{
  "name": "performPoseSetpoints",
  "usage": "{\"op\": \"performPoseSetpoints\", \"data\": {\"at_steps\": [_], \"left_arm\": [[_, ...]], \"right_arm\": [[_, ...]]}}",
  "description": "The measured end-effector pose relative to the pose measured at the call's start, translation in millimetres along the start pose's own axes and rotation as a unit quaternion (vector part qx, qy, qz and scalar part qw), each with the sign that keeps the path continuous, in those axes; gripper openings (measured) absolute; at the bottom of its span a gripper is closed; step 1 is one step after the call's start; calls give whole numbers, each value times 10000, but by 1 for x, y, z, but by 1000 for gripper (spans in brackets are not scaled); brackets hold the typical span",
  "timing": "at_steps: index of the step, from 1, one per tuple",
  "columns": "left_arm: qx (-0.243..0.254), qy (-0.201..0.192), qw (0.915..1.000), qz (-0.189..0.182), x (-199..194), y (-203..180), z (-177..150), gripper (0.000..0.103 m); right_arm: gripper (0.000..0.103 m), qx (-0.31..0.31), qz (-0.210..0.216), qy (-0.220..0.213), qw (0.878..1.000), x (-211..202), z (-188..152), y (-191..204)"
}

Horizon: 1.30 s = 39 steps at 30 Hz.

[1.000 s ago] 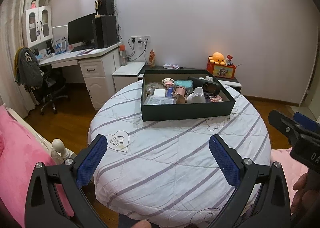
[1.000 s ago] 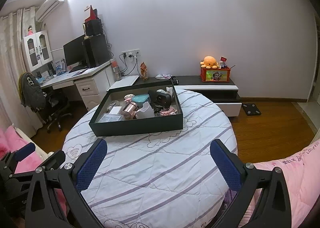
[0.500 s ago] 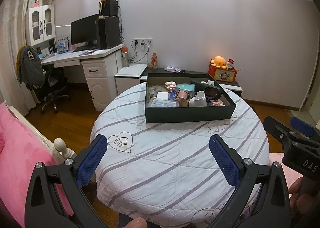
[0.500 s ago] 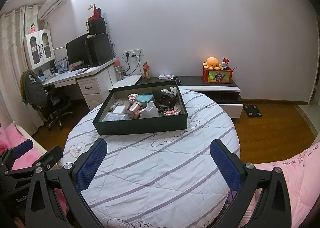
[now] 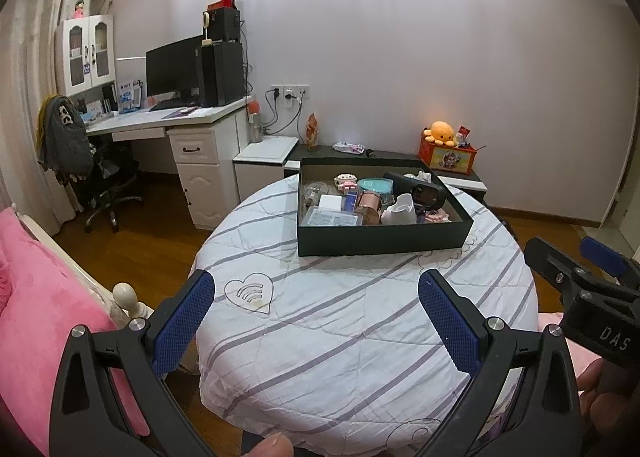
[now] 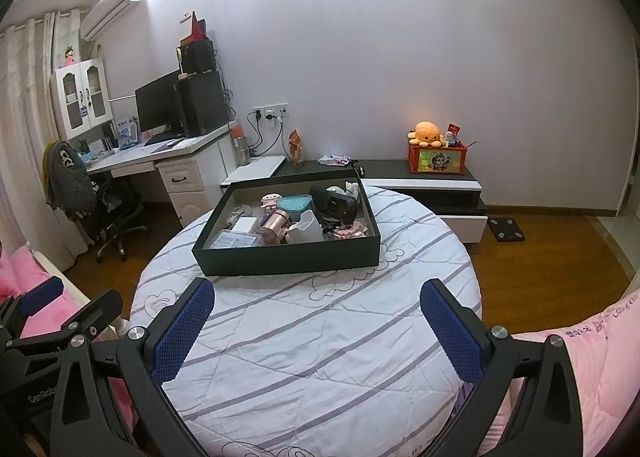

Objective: Organize rigid objects

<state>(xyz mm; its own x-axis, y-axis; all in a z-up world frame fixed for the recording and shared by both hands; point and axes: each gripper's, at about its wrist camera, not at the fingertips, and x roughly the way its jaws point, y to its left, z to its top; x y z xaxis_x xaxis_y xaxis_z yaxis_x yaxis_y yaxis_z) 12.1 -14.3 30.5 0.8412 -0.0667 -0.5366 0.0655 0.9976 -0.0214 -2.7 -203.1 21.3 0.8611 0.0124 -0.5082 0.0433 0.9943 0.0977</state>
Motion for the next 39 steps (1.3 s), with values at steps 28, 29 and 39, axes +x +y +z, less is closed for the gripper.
{"op": "performPoseSetpoints", "data": {"at_steps": [28, 29, 39], "left_arm": [[31, -468, 9988, -114, -38, -5, 14, 103], [31, -484, 9987, -130, -41, -4, 14, 103], [63, -524, 9984, -193, -59, -5, 7, 103]], "right_arm": [[103, 10, -234, -657, 9976, -53, 0, 6], [103, 16, -233, -659, 9976, -55, -1, 5], [103, 14, -256, -711, 9971, -69, -8, 6]]}}
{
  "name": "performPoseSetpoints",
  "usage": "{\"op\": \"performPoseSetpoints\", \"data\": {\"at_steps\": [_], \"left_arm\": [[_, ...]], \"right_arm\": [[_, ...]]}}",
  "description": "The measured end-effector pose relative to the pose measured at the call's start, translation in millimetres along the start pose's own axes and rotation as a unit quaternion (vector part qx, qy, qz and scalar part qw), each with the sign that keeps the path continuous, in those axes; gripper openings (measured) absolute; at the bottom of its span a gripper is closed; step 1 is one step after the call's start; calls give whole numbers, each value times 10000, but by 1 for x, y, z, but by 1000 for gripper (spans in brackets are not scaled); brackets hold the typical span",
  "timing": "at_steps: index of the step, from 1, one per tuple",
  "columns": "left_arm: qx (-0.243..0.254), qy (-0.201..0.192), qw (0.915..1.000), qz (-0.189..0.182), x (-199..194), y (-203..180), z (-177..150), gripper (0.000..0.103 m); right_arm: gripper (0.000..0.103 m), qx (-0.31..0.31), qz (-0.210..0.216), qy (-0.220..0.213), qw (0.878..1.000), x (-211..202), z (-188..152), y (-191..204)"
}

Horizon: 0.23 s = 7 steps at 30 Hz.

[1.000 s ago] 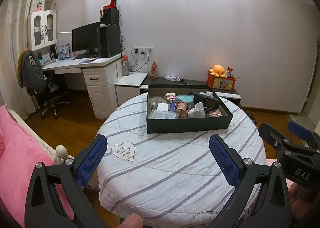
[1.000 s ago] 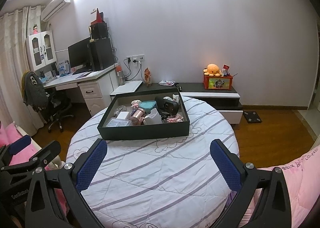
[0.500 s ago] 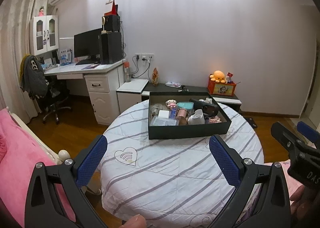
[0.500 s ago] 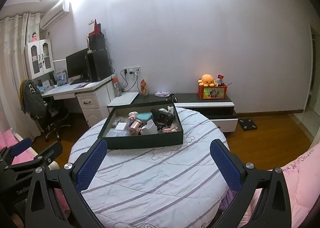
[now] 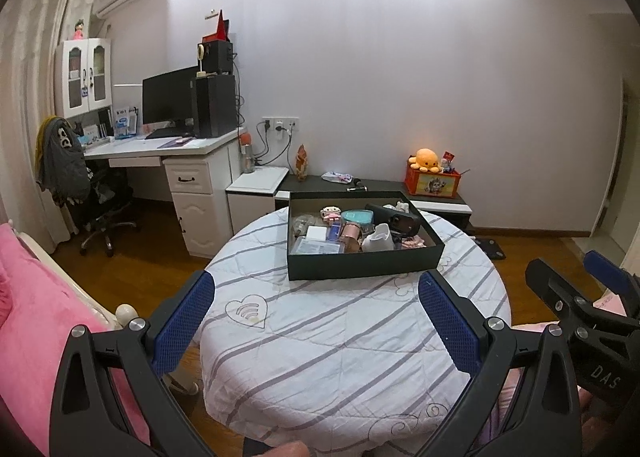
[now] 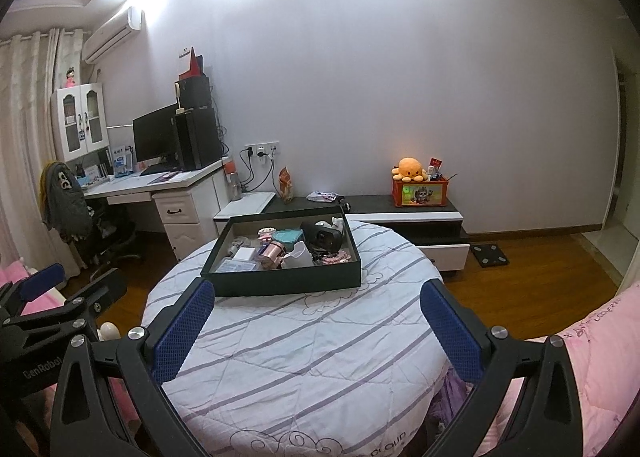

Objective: Organize rigid objects

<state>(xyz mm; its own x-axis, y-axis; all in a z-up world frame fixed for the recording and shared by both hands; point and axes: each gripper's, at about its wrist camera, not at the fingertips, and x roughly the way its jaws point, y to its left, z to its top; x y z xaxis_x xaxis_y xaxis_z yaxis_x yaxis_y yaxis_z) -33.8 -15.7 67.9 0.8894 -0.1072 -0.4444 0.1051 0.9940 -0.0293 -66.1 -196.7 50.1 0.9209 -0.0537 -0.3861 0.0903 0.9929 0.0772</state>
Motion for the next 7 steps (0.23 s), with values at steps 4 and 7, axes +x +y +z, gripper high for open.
{"op": "performPoseSetpoints", "data": {"at_steps": [4, 7], "left_arm": [[28, -122, 9999, 31, -6, 2, -1, 103], [61, -220, 9997, 67, -12, 2, -1, 103]], "right_arm": [[103, -9, -7, -5, 10000, -2, -1, 0], [103, -2, 0, -22, 10000, -2, -2, 0]]}}
